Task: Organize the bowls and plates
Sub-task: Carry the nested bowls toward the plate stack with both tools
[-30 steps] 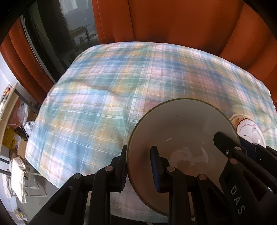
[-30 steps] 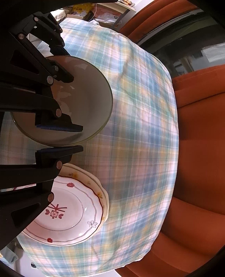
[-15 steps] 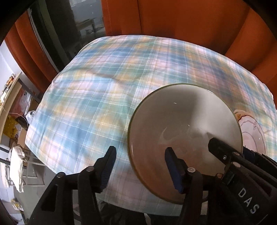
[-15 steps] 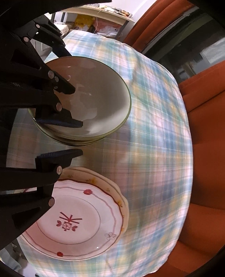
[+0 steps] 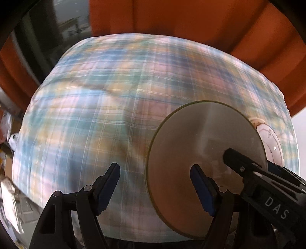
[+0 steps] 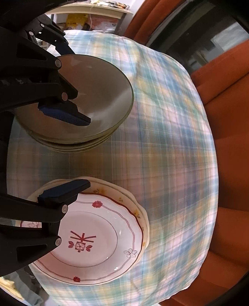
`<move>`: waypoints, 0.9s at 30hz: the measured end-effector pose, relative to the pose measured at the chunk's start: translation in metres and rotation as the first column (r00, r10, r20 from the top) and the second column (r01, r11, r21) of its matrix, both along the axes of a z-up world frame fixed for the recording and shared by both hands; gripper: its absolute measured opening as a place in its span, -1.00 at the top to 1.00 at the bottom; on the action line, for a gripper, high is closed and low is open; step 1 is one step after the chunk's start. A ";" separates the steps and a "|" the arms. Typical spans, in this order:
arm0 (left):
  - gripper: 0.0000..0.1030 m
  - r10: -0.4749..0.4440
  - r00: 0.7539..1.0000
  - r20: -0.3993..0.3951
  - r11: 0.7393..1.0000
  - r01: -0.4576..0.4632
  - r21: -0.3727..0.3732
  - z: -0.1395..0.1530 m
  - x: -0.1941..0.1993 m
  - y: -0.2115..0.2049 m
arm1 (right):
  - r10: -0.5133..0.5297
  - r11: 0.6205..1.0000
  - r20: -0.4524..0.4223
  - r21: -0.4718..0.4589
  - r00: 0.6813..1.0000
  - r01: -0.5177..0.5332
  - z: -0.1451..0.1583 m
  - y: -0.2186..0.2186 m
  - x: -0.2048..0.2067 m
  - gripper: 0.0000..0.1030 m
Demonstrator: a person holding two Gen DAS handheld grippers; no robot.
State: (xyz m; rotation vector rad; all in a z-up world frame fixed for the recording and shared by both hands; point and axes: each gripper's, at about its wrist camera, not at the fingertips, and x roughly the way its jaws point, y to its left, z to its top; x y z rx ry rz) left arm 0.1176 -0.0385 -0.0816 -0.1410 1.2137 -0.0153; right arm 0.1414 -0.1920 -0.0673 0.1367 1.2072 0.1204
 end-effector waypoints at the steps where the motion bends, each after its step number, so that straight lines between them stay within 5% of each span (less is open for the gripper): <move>1: -0.49 -0.016 1.000 -0.004 1.000 0.016 -0.001 -0.001 0.001 0.000 | -0.009 1.000 -0.009 0.009 1.000 0.009 -0.002 0.002 0.001 -0.20; 6: -0.47 -0.098 0.994 -0.038 0.995 0.097 -0.025 -0.006 0.007 0.002 | -0.051 0.996 -0.065 0.073 0.997 0.056 -0.013 0.008 0.002 0.25; 9: -0.47 -0.139 0.989 -0.040 0.989 0.137 -0.049 -0.007 0.008 0.004 | -0.070 0.996 -0.067 0.047 0.995 0.073 -0.016 0.010 0.001 0.32; 15: -0.43 -0.173 0.982 -0.071 0.980 0.164 -0.111 -0.016 0.018 0.009 | -0.113 0.992 -0.066 0.044 0.991 0.116 -0.019 0.011 0.001 0.32; 17: -0.16 -0.197 0.977 -0.086 0.971 0.183 -0.152 -0.017 0.019 0.008 | -0.120 0.992 -0.065 0.040 0.991 0.122 -0.019 0.012 0.001 0.31; 23: 0.13 -0.253 0.964 -0.084 0.956 0.235 -0.174 -0.014 0.020 0.002 | -0.152 0.987 -0.072 0.045 0.986 0.156 -0.018 0.011 0.000 0.31; 27: 0.11 -0.280 0.957 -0.076 0.950 0.264 -0.166 -0.013 0.020 0.000 | -0.173 0.984 -0.076 0.038 0.982 0.176 -0.018 0.012 -0.001 0.30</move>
